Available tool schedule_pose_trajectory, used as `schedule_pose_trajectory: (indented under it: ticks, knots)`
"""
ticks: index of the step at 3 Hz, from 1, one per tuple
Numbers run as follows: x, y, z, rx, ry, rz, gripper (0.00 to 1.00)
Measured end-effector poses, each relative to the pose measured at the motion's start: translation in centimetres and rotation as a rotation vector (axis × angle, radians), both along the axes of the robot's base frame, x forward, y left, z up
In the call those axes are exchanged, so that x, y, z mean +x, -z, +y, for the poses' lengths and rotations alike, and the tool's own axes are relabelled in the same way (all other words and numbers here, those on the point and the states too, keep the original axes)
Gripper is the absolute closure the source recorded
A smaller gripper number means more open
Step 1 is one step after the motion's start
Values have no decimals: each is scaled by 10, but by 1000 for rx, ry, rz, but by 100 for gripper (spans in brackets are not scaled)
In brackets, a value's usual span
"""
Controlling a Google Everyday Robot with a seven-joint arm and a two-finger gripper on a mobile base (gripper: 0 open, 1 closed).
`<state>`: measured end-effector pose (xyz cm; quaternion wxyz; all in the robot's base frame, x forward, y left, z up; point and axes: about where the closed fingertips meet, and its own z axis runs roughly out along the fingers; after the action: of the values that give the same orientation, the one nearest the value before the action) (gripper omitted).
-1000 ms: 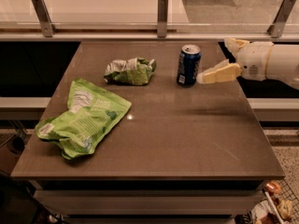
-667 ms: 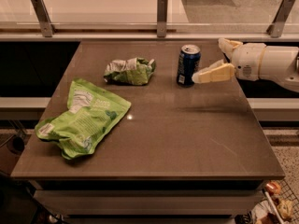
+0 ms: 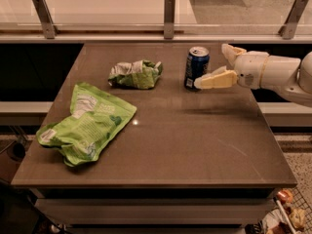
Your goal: Knock pepsi can over
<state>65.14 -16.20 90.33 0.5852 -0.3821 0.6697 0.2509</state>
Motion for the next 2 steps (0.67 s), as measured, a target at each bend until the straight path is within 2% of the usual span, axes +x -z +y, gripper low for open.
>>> schedule_pose_trajectory:
  ticks: [1, 2]
  knots:
    - [7, 13, 8, 59, -5, -17, 0]
    - [12, 12, 13, 62, -18, -22, 0]
